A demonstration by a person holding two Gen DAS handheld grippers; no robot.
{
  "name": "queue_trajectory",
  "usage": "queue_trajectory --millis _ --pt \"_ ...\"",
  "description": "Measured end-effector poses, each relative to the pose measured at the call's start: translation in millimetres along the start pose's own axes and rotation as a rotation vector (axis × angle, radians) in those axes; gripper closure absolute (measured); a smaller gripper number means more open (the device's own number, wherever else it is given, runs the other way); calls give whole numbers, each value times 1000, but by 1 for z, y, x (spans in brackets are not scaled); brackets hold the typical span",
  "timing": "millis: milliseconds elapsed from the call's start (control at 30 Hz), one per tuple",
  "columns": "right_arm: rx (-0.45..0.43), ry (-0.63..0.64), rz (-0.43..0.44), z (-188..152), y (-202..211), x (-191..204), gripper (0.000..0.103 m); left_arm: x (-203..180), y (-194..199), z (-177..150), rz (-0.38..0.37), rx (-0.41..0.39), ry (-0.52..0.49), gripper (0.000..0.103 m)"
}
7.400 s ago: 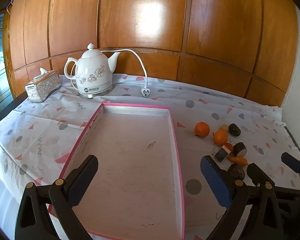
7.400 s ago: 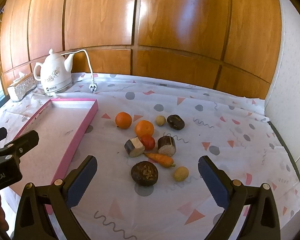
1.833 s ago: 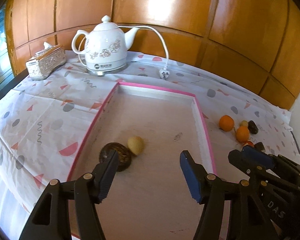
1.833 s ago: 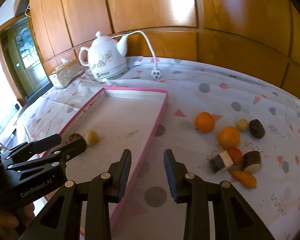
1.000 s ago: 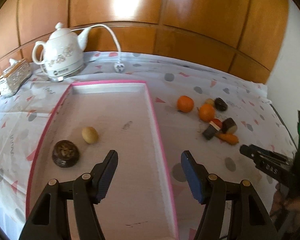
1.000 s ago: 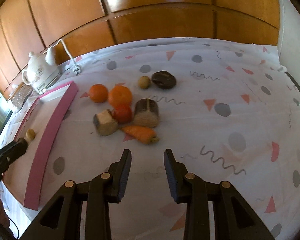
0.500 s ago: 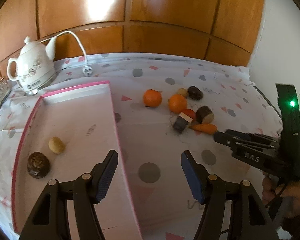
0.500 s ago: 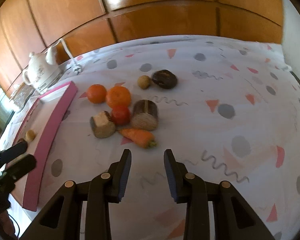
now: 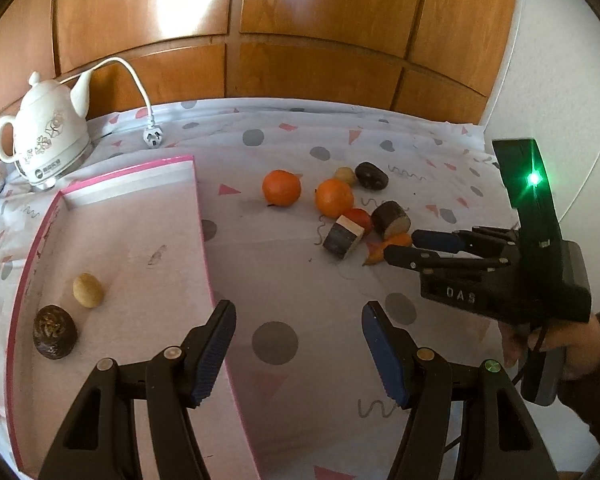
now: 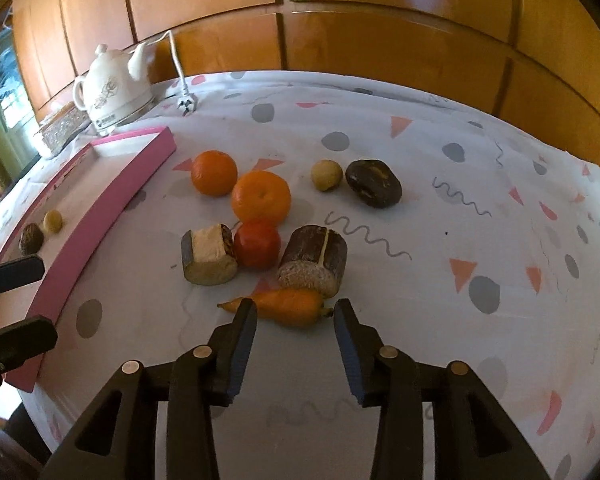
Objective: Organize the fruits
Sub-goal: 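Grasp the bark-edged wooden cube with the left tool while the right tool grasps the carrot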
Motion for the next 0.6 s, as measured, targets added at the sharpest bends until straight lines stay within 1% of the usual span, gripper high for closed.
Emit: queue_trajectory --millis 33,133,200,267,300,367,500,600 --pt "1 -21 13 1 -1 -3 59 -1 -1 0 -2 4 0 37" --pt "-12 -80 42 4 -4 -11 43 -1 -2 -1 -7 8 0 37" --pt "-6 -120 83 5 -7 -15 43 1 -1 -1 -6 7 3 37" --pt "0 -119 130 5 -6 -12 43 2 -2 -2 -6 9 11 37" --pt "13 -119 178 5 -6 -8 43 3 -3 -2 -7 13 14 37" --pt "42 -99 244 2 -3 1 43 3 -4 -2 -10 17 18 36" --pt "83 -35 279 -11 4 18 43 3 -4 -3 -14 18 19 36" --pt "64 -12 233 -13 9 18 43 3 -4 -3 -16 19 19 35"
Point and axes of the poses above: each gripper's, at about its wrist camera, not at the fingertips, and y roughly against the way its jaws point, x to its left, z to its top, the point moved 4 cm from there along -y, roughly the way its jaws point, and after that the axes turned 5 degrees about z, right-handed, at the moved point
